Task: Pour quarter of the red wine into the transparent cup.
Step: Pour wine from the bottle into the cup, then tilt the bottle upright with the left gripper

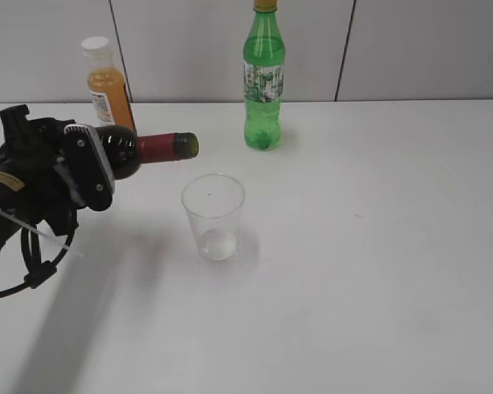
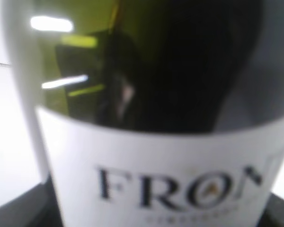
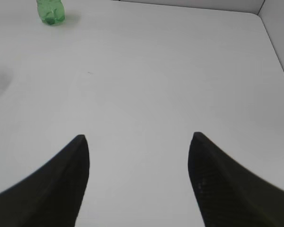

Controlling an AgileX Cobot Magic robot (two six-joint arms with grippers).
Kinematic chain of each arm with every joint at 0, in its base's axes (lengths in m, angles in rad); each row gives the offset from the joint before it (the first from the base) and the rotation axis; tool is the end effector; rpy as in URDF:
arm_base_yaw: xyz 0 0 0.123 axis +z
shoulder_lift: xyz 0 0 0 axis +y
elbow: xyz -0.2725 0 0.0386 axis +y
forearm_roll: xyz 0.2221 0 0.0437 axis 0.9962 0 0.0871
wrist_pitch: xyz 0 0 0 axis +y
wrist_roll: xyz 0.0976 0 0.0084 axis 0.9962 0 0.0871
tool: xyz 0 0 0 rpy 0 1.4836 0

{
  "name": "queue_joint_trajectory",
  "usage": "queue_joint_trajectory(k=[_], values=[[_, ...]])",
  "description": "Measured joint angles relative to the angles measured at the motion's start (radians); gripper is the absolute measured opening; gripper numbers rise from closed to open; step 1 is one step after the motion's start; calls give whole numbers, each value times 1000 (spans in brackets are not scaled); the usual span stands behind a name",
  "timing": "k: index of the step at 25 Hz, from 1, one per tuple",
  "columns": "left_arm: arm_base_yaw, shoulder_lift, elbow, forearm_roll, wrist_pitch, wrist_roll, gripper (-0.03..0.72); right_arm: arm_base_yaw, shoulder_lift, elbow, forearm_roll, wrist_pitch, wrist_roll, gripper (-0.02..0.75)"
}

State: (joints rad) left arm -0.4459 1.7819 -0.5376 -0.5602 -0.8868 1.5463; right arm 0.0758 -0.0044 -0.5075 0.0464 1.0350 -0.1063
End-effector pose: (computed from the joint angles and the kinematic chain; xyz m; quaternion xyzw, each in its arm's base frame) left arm 0.2801 -0.0892 0.1541 0.4959 0.6414 0.3594 0.4621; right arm -0.0120 0.0030 0.2659 -0.0774 0.8395 0.0150 0.5376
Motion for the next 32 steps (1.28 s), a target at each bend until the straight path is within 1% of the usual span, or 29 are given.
queue_joint_trajectory(k=[17,32], values=[[0,0,0,-14,-22,148,546,0,0,0,0,1,0,531],[0,0,0,-14,-22,171,546,0,0,0,0,1,-2,531]])
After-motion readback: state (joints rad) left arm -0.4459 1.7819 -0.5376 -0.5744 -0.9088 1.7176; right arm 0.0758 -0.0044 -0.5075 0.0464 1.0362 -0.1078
